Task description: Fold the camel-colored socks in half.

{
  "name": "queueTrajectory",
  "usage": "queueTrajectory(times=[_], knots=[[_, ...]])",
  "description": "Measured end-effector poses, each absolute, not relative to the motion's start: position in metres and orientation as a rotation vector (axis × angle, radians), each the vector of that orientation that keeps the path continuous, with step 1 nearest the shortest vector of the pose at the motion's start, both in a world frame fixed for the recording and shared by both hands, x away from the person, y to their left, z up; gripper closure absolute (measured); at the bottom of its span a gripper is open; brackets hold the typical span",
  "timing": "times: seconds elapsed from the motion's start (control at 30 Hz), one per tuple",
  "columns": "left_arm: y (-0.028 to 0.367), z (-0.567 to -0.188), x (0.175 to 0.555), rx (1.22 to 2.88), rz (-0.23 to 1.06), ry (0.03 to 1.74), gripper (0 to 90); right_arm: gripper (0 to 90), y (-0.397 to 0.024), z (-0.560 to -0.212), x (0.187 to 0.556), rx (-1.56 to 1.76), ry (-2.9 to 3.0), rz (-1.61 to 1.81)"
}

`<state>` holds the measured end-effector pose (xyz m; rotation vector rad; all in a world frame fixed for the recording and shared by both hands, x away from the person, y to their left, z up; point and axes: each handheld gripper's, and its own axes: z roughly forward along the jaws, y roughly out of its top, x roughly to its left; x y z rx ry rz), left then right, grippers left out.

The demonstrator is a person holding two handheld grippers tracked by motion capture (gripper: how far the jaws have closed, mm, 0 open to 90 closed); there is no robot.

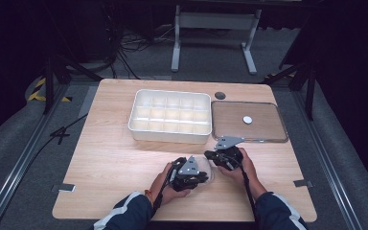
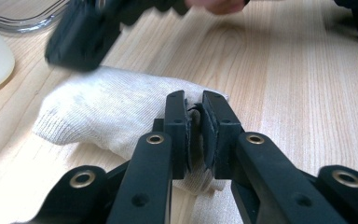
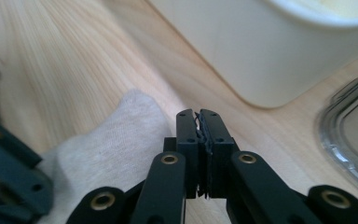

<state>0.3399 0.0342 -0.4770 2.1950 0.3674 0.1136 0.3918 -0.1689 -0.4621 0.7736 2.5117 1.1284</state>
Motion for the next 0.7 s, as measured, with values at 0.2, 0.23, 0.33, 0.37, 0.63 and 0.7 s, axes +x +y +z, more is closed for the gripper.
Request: queueTrajectory(times=[0.2,0.23,0.33,0.37,0.63,0.7], knots=[[0.034,-0.477,0.339,2.188,0.096,0.383,80.7,86.3,-0.17,-0.446,0.376,0.657,2.517,1.258],[0.034,-0.477,0.34,2.188,0.097,0.382,80.7,86.0,-0.168,-0.446,0.374,0.648,2.53,1.258],[0.034,-0.478,0.34,2.182,0.096,0.384,80.6,85.4,-0.163,-0.451,0.372,0.616,2.565,1.235],[0.034,-0.477,0.34,2.184,0.096,0.386,80.6,85.7,-0.161,-0.454,0.372,0.61,2.579,1.218],[0.034,-0.476,0.339,2.197,0.109,0.375,80.5,89.2,-0.16,-0.469,0.378,0.693,2.557,1.188],[0.034,-0.474,0.338,2.215,0.123,0.362,80.6,89.2,-0.16,-0.469,0.378,0.683,2.554,1.174]])
